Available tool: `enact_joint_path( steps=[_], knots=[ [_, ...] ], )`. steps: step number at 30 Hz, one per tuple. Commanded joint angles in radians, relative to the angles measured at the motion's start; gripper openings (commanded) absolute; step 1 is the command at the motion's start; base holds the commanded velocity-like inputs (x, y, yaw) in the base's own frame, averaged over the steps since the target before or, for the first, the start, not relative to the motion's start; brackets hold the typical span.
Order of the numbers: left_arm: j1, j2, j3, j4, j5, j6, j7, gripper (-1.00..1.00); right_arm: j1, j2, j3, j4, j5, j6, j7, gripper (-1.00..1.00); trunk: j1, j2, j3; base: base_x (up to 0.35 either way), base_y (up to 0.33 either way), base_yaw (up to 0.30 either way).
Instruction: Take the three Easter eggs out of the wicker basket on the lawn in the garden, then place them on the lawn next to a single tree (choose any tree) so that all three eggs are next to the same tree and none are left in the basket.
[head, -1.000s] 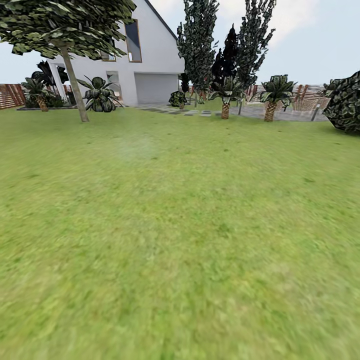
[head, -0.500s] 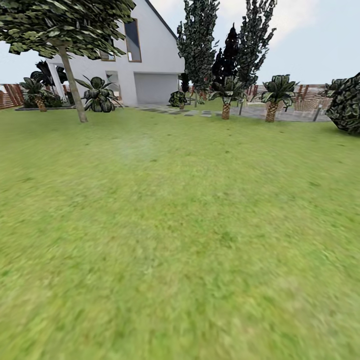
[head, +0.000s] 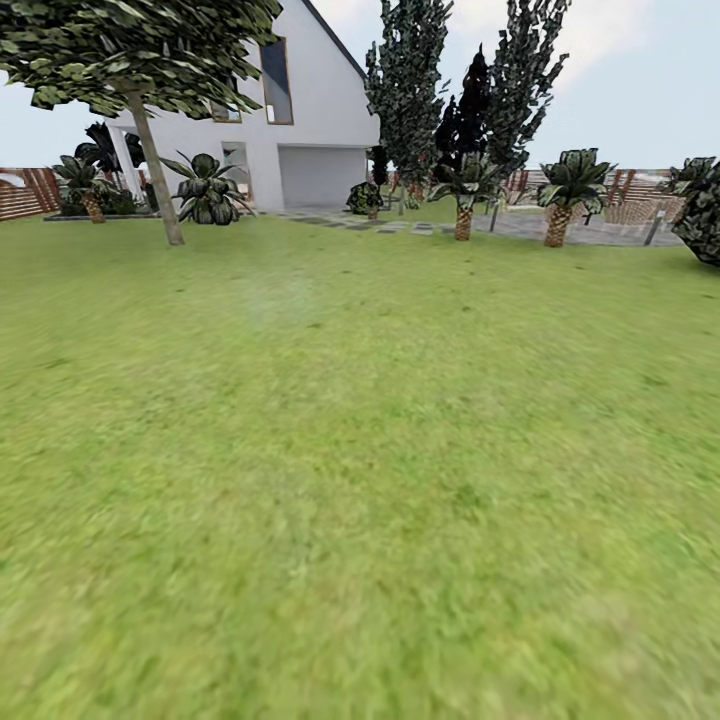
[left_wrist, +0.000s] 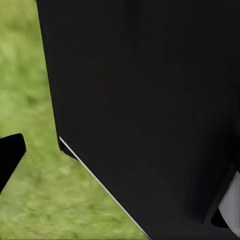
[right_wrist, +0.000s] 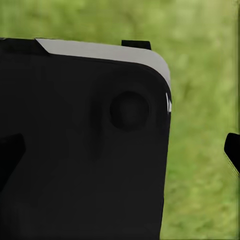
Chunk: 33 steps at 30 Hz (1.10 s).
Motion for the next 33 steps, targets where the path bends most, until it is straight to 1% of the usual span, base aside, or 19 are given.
enact_joint_path(
  steps=[1,33],
  knots=[
    [0.001,0.000,0.001,-0.002,0.001,0.000,-0.001,1.00,0.000,0.000,0.001,0.001,0.002,-0.003,0.000,1.00,0.001,0.000,-0.001,0.325,0.000,0.000],
    [0.001,0.000,0.001,-0.002,0.001,0.000,-0.001,1.00,0.000,-0.002,0.001,0.001,0.002,-0.003,0.000,1.00,0.001,0.000,-0.001,0.325,0.000,0.000]
  ],
)
